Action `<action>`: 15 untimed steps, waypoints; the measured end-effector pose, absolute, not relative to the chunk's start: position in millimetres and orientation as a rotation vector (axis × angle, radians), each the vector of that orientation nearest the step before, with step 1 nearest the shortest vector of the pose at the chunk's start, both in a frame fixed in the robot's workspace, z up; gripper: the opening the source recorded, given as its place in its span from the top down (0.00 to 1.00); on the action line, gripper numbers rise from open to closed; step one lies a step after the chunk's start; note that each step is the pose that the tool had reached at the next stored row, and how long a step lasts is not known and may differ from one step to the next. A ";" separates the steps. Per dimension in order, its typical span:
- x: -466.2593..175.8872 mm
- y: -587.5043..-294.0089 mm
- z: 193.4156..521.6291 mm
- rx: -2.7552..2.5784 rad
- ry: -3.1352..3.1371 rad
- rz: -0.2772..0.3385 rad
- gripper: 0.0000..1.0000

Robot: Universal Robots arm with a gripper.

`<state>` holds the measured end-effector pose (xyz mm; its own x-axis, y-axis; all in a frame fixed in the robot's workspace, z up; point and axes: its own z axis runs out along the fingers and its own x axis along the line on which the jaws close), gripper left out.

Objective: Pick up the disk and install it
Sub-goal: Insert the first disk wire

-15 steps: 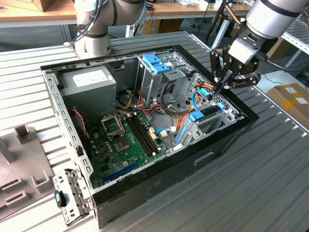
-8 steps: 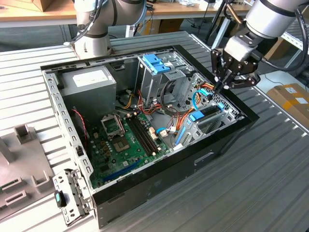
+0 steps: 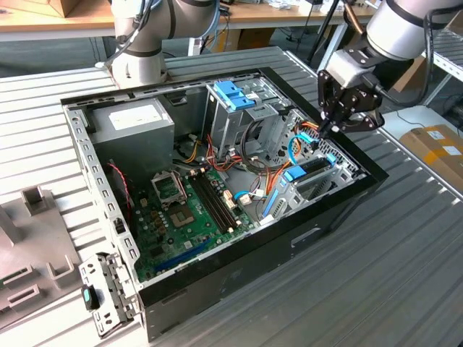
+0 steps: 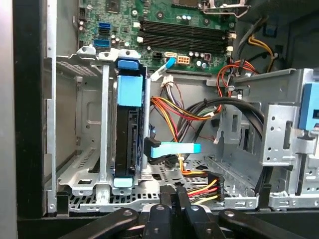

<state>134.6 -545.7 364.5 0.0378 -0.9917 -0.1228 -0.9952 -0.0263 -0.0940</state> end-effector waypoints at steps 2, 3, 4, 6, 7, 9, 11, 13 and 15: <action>132.9 -545.7 364.4 -2.108 2.117 0.030 0.83; 130.0 -546.0 364.3 -2.108 2.117 0.029 0.83; 124.8 -546.9 364.3 -2.107 2.116 0.028 0.83; 117.4 -548.4 364.3 -2.107 2.115 0.027 0.83; 115.0 -549.2 364.4 -2.107 2.115 0.026 0.83; 110.0 -557.0 364.3 -2.107 2.115 0.026 0.83; 108.8 -564.1 364.2 -2.107 2.115 0.026 0.83; 108.0 -569.2 364.2 -2.107 2.115 0.026 0.83; 107.1 -575.6 364.2 -2.107 2.115 0.026 0.83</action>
<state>107.1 -575.6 364.2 0.0021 -0.9924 -0.1227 -0.9952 0.0100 -0.0977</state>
